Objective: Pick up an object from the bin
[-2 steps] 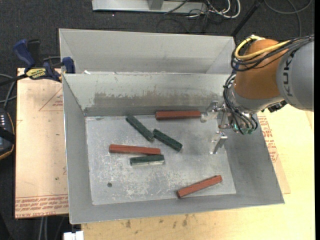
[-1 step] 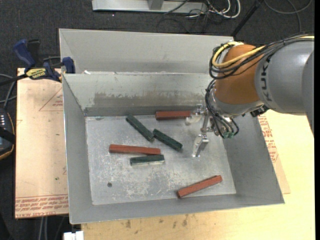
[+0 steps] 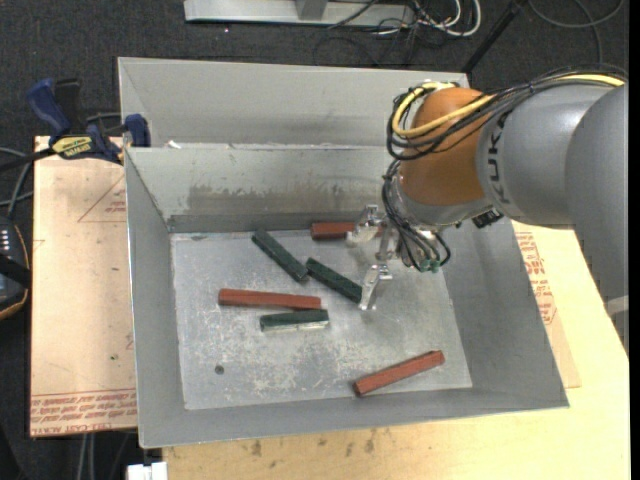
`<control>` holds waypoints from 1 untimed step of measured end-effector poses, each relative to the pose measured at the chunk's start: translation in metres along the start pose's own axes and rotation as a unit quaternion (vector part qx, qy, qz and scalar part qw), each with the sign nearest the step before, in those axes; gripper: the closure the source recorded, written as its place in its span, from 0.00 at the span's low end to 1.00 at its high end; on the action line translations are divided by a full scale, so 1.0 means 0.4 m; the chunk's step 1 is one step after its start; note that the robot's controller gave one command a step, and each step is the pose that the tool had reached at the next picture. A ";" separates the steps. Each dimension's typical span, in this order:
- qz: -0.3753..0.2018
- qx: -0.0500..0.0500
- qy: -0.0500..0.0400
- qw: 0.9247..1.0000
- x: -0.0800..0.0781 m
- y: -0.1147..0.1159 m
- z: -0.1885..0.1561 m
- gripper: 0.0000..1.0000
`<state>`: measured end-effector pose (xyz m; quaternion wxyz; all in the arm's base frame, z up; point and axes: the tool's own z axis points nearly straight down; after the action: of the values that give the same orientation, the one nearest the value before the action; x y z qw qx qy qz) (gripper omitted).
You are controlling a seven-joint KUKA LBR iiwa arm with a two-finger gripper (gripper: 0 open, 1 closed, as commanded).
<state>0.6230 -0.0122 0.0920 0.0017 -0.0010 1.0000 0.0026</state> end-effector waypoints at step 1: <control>-0.003 0.001 -0.001 1.000 -0.009 -0.027 0.015 0.00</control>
Offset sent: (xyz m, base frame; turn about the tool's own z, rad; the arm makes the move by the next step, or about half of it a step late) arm 0.0063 -0.0187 0.0918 -0.1138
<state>0.6266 -0.0230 0.0861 0.0028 -0.0037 1.0000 0.0014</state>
